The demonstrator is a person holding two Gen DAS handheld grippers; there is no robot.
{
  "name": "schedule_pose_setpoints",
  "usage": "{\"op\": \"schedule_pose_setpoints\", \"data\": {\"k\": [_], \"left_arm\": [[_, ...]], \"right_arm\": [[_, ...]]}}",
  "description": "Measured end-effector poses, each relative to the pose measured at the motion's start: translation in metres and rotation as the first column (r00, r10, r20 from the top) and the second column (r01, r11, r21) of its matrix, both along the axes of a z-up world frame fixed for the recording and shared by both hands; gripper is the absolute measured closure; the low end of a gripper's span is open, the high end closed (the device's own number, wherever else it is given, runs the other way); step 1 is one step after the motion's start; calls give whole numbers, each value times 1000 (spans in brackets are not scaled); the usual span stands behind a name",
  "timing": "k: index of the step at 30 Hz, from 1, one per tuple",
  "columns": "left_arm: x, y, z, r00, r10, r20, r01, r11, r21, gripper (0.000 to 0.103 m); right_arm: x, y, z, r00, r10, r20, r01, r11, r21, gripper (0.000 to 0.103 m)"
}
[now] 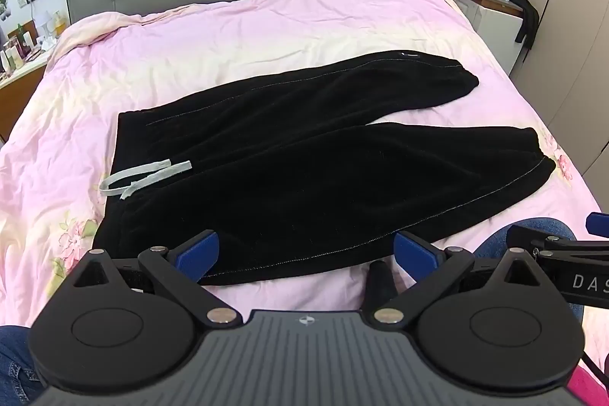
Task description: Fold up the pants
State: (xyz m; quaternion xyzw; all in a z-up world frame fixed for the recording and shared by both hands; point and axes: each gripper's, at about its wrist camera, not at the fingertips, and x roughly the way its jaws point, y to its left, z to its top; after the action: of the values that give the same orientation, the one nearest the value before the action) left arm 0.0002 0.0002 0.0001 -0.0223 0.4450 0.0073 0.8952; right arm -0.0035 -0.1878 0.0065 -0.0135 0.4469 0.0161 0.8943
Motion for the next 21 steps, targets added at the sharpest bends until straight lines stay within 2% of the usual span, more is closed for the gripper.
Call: {"op": "schedule_pose_setpoints", "data": {"k": [12,21], "left_arm": [[-4,-4,5,1000,2,25,-3,1000,9,0],[-1,-1,-7,1000,-10,6,10,1000,-8,0]], "right_arm": [[-2,-6,0,1000,-4,6,4,1000,1,5],[2,-3,-2,1000,-10,4,10,1000,3,5]]}}
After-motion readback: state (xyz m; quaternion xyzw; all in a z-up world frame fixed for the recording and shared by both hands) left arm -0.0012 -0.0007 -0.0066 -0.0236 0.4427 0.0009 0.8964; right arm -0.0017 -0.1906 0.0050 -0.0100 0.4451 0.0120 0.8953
